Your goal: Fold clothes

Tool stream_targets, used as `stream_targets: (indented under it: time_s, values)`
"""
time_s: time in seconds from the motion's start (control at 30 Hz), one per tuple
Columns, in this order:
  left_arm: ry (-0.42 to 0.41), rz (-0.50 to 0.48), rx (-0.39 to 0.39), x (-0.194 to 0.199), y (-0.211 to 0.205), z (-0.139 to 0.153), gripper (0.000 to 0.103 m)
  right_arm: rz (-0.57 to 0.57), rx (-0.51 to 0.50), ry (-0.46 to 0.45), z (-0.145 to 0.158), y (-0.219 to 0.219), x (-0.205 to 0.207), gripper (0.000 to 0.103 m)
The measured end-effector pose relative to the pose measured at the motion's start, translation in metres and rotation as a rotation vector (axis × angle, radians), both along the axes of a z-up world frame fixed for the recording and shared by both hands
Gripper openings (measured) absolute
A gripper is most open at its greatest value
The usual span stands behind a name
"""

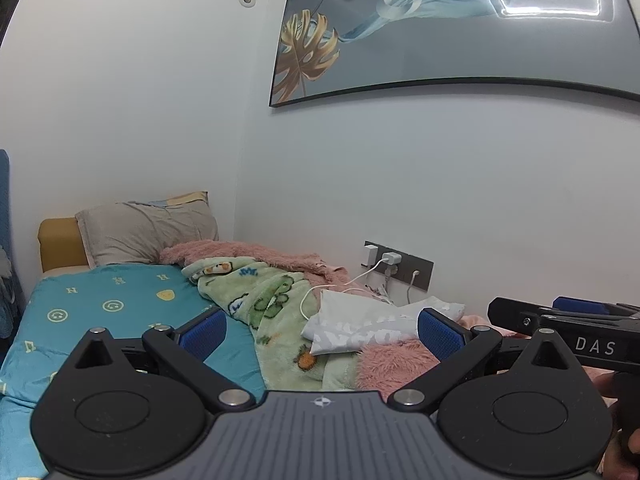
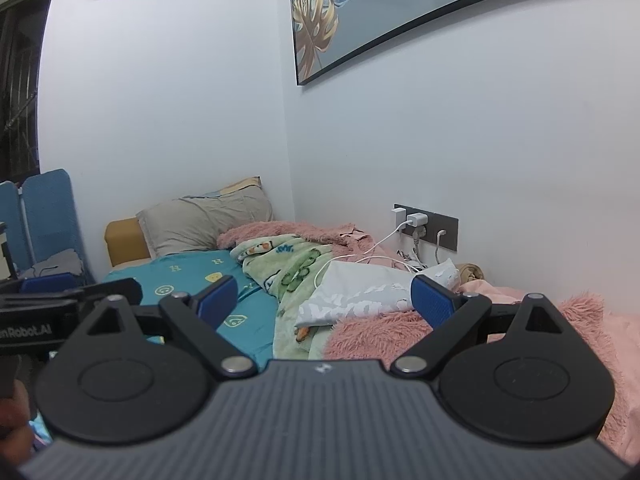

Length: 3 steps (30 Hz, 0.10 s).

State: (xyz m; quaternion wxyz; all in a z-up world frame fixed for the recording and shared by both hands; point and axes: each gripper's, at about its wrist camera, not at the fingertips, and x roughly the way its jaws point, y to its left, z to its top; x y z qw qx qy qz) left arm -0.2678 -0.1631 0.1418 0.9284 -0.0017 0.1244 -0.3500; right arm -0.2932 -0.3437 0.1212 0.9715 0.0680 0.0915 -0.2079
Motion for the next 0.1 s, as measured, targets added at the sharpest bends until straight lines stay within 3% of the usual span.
stream_targets:
  time_s: [0.1]
  values:
    - [0.017, -0.009, -0.011, 0.004, 0.0023, -0.0015, 0.103, 0.001, 0.0, 0.002, -0.0005, -0.0007, -0.0017, 0.095]
